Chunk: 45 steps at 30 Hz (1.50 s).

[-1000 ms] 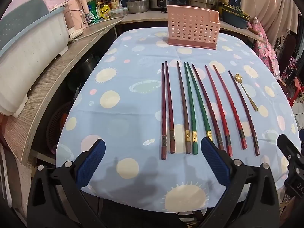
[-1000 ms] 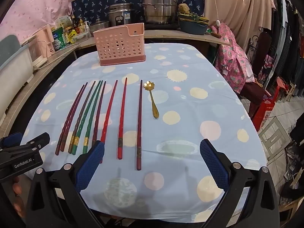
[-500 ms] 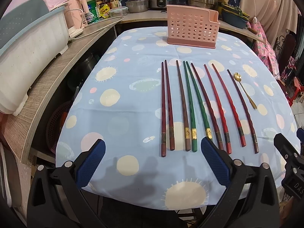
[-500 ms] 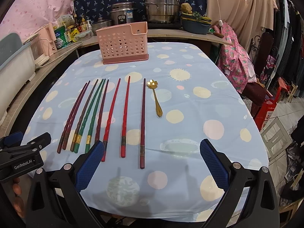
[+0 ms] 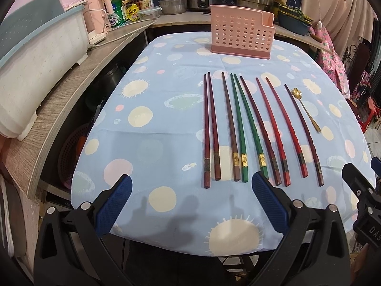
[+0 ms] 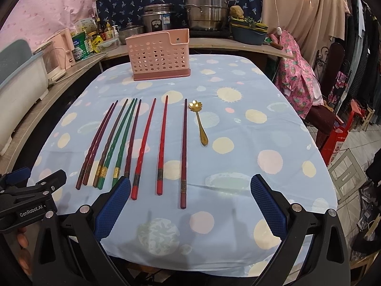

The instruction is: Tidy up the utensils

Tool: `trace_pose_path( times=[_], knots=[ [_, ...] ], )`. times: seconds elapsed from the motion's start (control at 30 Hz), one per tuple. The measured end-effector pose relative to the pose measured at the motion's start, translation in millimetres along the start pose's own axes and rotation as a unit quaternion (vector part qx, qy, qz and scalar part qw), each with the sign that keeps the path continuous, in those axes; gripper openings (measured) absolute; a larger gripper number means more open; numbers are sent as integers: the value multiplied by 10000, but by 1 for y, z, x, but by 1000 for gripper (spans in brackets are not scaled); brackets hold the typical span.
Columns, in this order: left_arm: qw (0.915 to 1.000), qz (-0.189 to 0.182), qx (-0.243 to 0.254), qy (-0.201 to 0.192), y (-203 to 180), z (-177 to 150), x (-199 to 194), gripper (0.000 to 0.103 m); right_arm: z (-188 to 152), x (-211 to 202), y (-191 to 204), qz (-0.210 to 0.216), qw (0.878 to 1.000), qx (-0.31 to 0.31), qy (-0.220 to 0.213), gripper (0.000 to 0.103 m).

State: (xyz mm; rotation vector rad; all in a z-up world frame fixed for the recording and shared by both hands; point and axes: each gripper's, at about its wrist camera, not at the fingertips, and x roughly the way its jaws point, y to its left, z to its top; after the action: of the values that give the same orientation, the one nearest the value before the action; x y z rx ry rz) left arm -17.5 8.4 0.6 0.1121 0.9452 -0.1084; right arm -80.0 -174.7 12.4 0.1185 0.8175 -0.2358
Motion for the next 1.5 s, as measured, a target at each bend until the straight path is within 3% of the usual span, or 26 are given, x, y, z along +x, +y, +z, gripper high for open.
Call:
trace_pose_path(
  times=[1.5],
  knots=[
    [10000, -14, -12, -21, 2, 1, -5, 96, -2, -3, 0, 48, 10000, -12, 3, 96]
  ],
)
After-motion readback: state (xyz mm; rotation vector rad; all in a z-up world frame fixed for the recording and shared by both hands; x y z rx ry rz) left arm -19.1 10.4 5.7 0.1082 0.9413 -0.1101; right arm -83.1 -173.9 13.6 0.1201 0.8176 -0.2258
